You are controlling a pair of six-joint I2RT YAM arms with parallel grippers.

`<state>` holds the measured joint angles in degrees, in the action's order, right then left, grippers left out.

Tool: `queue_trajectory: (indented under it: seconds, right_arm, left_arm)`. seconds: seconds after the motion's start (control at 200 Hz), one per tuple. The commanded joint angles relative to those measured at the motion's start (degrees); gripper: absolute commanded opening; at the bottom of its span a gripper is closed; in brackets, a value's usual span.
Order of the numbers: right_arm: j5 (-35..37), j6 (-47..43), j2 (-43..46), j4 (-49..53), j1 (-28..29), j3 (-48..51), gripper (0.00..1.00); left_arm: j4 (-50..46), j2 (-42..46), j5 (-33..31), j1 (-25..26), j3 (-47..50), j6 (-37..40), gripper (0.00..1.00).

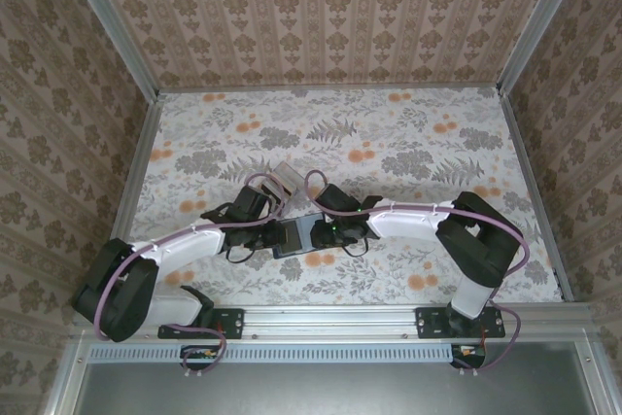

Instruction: Put the credit cards into the card holder

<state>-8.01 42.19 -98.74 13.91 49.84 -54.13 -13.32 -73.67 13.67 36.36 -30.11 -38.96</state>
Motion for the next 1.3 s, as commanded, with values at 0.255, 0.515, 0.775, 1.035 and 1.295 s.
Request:
queue_trajectory:
  seconds: [0.255,0.515,0.775,1.035,1.295]
  right_arm:
    - [-4.39,2.68,-4.12,-4.83,1.83,-1.48,0.27]
    - [-11.93,3.92,-2.81,-16.22,0.33,-0.16,0.21]
    - [-19.65,6.72,-3.51,-29.11,-1.04,3.01,0.23]
    - [-23.78,7.91,-6.66,-37.92,-0.83,3.99,0.24]
    - [-3.74,1.68,4.71,-13.6,-0.87,3.53,0.39]
  left_arm:
    - [1.94,-2.04,0.7,0.9,0.44,-1.33,0.25]
    - [0.57,-0.89,0.8,1.08,-0.03,-1.02,0.25]
    - [-1.2,2.55,1.02,-0.56,0.28,-2.0,0.29]
    - [-2.34,13.1,4.5,-8.74,3.7,-4.19,0.29]
    - [-7.17,16.78,4.07,-12.19,2.93,-1.88,0.3]
